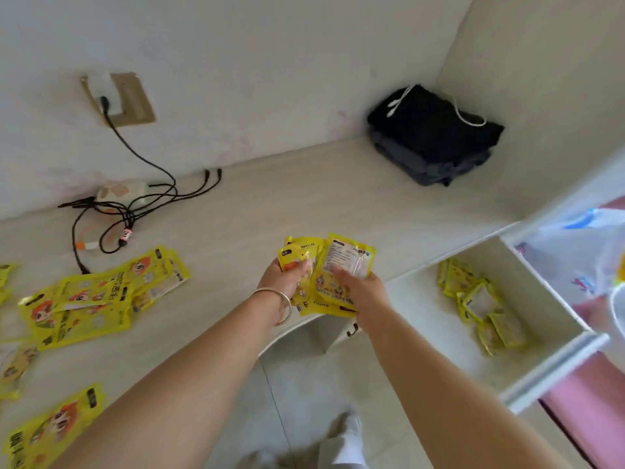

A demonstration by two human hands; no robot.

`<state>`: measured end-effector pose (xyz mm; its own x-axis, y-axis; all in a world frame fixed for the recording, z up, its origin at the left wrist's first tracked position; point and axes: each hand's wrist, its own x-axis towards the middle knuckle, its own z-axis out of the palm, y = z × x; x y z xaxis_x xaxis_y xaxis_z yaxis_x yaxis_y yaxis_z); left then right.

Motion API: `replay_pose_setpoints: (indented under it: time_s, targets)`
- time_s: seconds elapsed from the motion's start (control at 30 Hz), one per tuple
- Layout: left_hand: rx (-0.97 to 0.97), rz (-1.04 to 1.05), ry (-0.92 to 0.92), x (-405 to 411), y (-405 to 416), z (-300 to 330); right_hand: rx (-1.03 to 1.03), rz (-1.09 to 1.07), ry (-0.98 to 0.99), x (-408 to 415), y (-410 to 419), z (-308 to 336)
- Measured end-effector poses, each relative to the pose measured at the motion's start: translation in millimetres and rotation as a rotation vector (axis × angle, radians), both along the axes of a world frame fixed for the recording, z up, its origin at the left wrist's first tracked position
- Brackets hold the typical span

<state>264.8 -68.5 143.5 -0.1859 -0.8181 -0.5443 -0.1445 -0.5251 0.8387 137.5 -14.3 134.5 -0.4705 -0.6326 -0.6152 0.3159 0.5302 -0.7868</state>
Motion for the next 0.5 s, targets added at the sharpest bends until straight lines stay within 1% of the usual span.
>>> replay_pose_setpoints:
  time_s: [0.17, 0.23, 0.37, 0.5]
  targets:
    - [-0.006, -0.185, -0.011, -104, 25, -7, -0.023, -0.253, -0.094, -90, 53, -10]
    - [-0.013, -0.266, -0.023, -144, 39, -9, -0.022, -0.323, -0.147, -125, 75, -14]
    - [-0.008, -0.401, -0.071, -215, 66, -24, 0.013, -0.416, -0.167, -188, 113, -26]
    - [0.089, -0.412, -0.135, -261, 83, -52, 0.039, -0.454, -0.177, -226, 135, -44]
